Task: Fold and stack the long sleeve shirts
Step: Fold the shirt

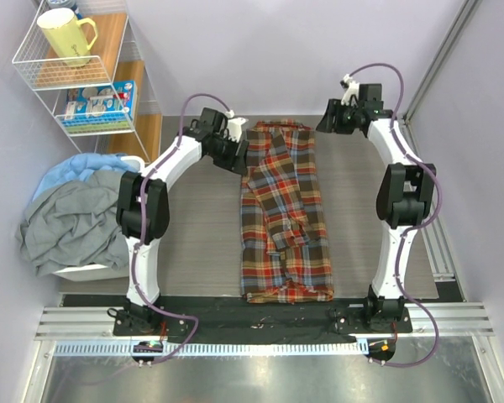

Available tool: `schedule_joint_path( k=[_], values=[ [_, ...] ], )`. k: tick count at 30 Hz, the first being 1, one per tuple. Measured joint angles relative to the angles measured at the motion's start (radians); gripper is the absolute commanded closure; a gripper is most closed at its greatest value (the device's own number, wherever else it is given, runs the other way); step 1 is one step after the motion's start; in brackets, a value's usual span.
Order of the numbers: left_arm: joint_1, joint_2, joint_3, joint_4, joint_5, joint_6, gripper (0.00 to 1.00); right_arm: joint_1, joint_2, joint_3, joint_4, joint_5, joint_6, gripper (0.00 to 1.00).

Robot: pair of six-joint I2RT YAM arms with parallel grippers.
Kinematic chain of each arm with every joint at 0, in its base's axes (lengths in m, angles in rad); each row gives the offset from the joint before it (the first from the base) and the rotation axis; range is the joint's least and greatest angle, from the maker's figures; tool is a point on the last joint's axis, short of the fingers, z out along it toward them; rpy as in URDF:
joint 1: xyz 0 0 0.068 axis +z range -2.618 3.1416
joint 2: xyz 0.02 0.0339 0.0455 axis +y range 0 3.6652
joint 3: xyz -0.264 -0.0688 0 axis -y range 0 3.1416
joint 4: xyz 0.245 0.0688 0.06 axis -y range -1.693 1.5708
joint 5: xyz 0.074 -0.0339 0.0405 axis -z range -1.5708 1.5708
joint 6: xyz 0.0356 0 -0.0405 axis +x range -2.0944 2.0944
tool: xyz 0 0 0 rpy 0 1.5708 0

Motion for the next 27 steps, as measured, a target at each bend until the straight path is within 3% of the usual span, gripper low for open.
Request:
schedule_joint_path(
  k=[12,15,18,23,27],
  values=[
    [-0.037,0.090,-0.011,-0.008,0.026,-0.019,0.42,0.034,0.148,-0.096,-0.103,-0.048,0.056,0.53],
    [-0.043,0.127,0.005,-0.013,0.016,-0.021,0.45,0.037,0.148,-0.096,-0.104,-0.043,0.051,0.87],
    [-0.043,0.161,0.026,-0.017,0.000,-0.021,0.55,0.037,0.154,-0.096,-0.114,-0.038,0.047,0.99],
    [-0.040,0.180,0.044,-0.022,-0.038,-0.023,0.70,0.018,0.174,-0.072,-0.136,-0.036,0.030,0.99],
    [-0.034,0.205,0.081,-0.032,-0.055,-0.025,0.74,-0.007,0.218,0.005,-0.169,-0.043,0.013,0.99]
  ],
)
